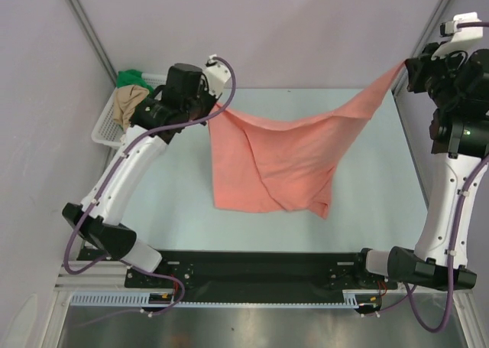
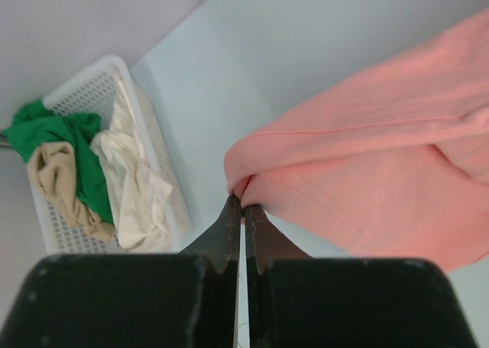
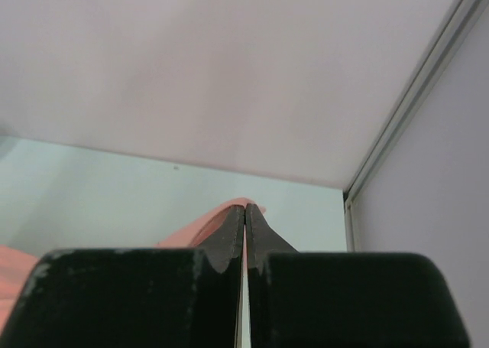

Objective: Fold and stack the t-shirts
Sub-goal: Flatten the tshirt out

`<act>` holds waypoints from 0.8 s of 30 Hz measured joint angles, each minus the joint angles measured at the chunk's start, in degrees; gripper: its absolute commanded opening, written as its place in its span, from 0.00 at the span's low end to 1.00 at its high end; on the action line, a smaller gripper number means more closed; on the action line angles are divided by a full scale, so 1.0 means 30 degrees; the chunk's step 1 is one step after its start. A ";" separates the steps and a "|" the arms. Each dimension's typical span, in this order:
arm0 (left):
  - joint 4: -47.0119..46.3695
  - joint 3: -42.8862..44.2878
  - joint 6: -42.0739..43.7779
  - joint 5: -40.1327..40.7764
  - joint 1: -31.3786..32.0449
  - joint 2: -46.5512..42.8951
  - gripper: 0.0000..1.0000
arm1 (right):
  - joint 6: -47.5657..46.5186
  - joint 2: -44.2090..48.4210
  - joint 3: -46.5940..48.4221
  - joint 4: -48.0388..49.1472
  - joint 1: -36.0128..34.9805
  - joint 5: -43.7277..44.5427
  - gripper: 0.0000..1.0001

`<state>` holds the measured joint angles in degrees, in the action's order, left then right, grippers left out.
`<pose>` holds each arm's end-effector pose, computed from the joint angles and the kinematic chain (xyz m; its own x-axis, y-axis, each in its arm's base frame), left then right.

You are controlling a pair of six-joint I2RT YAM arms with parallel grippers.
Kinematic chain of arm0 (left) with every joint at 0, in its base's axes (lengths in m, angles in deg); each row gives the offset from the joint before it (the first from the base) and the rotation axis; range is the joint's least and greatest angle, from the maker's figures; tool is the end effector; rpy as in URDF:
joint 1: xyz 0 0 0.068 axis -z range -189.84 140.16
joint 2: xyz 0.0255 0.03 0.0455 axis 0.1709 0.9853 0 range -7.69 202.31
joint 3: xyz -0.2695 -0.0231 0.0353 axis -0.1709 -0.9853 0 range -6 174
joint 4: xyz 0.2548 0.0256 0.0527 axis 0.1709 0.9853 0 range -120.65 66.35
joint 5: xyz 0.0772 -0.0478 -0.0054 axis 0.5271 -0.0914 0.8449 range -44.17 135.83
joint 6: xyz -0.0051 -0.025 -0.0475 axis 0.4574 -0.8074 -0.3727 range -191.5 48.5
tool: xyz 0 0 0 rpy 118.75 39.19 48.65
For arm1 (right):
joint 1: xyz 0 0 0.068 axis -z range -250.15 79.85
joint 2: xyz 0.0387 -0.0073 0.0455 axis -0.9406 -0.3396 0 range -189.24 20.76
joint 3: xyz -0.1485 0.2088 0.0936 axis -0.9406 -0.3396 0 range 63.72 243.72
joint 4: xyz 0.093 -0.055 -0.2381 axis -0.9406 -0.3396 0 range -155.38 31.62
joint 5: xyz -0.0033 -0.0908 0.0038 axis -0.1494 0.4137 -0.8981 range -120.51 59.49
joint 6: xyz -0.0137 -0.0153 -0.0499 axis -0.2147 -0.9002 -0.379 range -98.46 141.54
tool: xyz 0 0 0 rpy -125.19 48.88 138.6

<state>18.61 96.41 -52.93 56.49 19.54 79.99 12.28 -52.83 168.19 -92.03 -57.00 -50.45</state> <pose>0.2827 -0.1517 0.4357 -0.3569 0.5602 -0.7475 0.4887 0.7940 0.3617 0.2290 -0.0410 0.5388 -0.0275 -0.1490 -0.9885 -0.1239 0.9817 -0.1445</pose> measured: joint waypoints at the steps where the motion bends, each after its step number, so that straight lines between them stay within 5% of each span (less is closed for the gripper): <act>1: 0.0124 0.0466 0.0000 -0.0160 0.0000 -0.0211 0.00 | 0.0015 0.0080 0.0444 -0.0007 0.0007 0.0007 0.00; 13: 0.0969 0.3009 0.0845 -0.1785 0.0000 -0.4146 0.00 | -0.0357 0.4036 0.2011 -0.0444 0.0036 0.1224 0.00; 24: 0.1559 0.7308 0.2725 -0.2514 0.0000 -0.4641 0.00 | -0.0393 0.4707 0.6543 0.0743 0.0036 0.1989 0.00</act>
<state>23.28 118.33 -44.76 48.95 19.54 66.07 11.10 -38.71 187.81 -89.80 -56.89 -44.49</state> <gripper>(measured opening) 0.011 0.010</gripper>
